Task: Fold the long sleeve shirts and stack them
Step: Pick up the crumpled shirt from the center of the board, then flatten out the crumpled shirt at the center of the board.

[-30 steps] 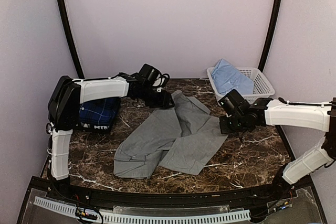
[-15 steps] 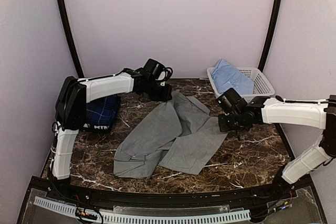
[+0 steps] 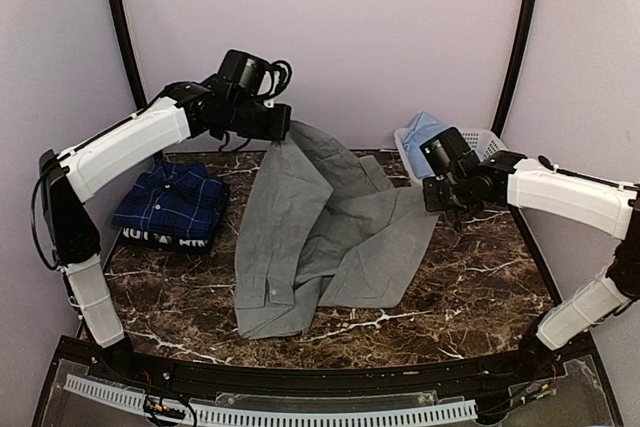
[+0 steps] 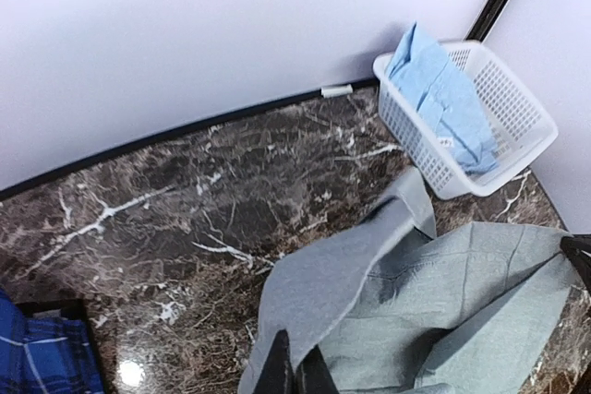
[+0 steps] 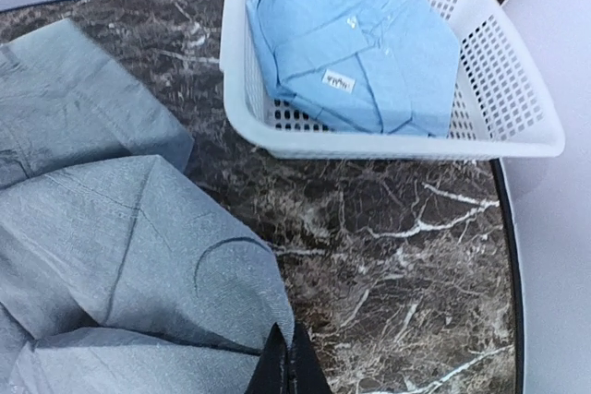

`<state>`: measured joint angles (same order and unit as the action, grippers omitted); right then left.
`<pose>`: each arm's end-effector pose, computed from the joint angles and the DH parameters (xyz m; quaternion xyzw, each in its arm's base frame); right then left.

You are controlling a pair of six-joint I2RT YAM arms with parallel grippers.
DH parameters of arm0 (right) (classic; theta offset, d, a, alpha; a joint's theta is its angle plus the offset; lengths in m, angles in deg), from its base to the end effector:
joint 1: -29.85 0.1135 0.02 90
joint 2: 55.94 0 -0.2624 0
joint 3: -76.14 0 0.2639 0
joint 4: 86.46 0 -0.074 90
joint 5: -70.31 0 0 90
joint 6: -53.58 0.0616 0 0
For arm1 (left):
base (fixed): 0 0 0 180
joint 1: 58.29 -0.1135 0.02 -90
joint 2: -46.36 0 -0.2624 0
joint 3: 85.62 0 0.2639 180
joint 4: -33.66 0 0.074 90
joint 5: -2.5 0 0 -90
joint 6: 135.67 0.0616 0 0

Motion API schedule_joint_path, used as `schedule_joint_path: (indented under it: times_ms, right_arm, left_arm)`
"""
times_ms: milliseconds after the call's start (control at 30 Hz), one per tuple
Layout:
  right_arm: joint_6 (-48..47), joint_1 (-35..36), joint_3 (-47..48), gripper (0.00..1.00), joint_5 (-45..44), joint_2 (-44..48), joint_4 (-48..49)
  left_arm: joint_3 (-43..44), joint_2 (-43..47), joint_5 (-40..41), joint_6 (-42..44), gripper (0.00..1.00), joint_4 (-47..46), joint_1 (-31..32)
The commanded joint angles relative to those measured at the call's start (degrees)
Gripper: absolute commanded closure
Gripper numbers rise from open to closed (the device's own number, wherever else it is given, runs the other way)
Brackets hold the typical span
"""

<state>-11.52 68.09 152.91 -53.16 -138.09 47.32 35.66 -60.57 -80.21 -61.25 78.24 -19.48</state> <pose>0.2761 0.1743 0.2504 -0.0110 0.9093 -0.0668 0.4107 0.3702 -0.2877 0.3619 0.1432 0.8539 -0.1782 0.4675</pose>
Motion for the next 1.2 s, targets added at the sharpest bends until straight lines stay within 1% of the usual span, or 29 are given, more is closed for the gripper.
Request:
schedule_joint_path:
  times_ms: [0, 33, 100, 300, 400, 433, 567, 600, 667, 833, 967, 1033, 1067, 1100, 1133, 1167]
  right_arm:
    - [-3.89, -0.64, 5.97, 1.0, -4.24, 3.77, -0.4]
    - [-4.5, -0.62, 6.92, 1.0, -4.62, 4.53, -0.37]
    - [-5.76, -0.62, 8.74, 1.0, -4.91, 6.47, 0.15]
    - [-11.44, -0.69, 13.76, 1.0, -3.07, 14.76, 3.95]
    - [-14.89, -0.62, 15.21, 1.0, 1.98, 21.2, 6.84]
    - [-15.52, -0.62, 15.87, 1.0, 3.57, 22.97, 7.42]
    - [-17.89, -0.64, 18.61, 1.0, 11.01, 29.0, 9.03]
    - [-18.64, -0.67, 19.42, 1.0, 14.23, 30.02, 9.12]
    - [-18.86, -0.63, 21.28, 1.0, 17.13, 31.49, 8.55]
    - [-19.98, -0.63, 29.24, 1.0, 20.77, 32.47, 6.0]
    - [-20.29, -0.64, 35.21, 1.0, 21.84, 31.44, 5.0]
    - [-20.12, -0.62, 36.36, 1.0, 21.59, 29.81, 4.37]
    - [-19.93, -0.62, 36.41, 1.0, 20.98, 28.33, 3.86]
    - [-19.82, -0.62, 36.12, 1.0, 19.96, 26.73, 2.96]
    - [-19.77, -0.62, 35.58, 1.0, 18.91, 24.47, 1.71]
    - [-19.55, -0.62, 34.16, 1.0, 17.54, 22.13, 0.67]
  left_arm:
    - [-3.11, 11.91, 4.46, 3.01, 1.0, 1.72, 0.04]
    - [-3.63, 13.28, 4.43, 3.14, 1.0, 1.61, 0.0]
    - [-5.76, 19.1, 3.46, 3.42, 1.0, 0.69, -0.01]
    - [-11.39, 30.57, -2.86, 3.71, 1.0, -1.87, 0.04]
    - [-13.74, 36.1, -6.6, 3.56, 1.0, -3.4, 0.04]
    - [-14.14, 37.06, -9.07, 3.56, 1.0, -3.78, 0.04]
    - [-14.7, 42.05, -13.51, 2.93, 1.0, -5.26, 0.11]
    - [-14.88, 43.63, -14.09, 2.68, 1.0, -5.65, 0.06]
    - [-15.14, 45.59, -15.5, 2.3, 1.0, -6.72, 0.08]
    - [-12.73, 48.92, -16.84, 1.71, 1.0, -8.33, 0.09]
    - [-9.54, 49.52, -14.12, 1.17, 1.0, -7.73, 0.02]
    - [-7.83, 48.31, -7.79, 0.56, 1.0, -5.93, 0.04]
    - [-6.16, 47.56, -2.91, 0.46, 1.0, -3.4, 0.04]
    - [-5.25, 45.07, -0.09, 0.41, 1.0, -1.82, 0.0]
    - [-3.27, 43.4, 5.28, 0.14, 1.0, 2.05, -0.03]
    - [-2.49, 39.99, 7.3, -0.1, 1.0, 3.98, -0.59]
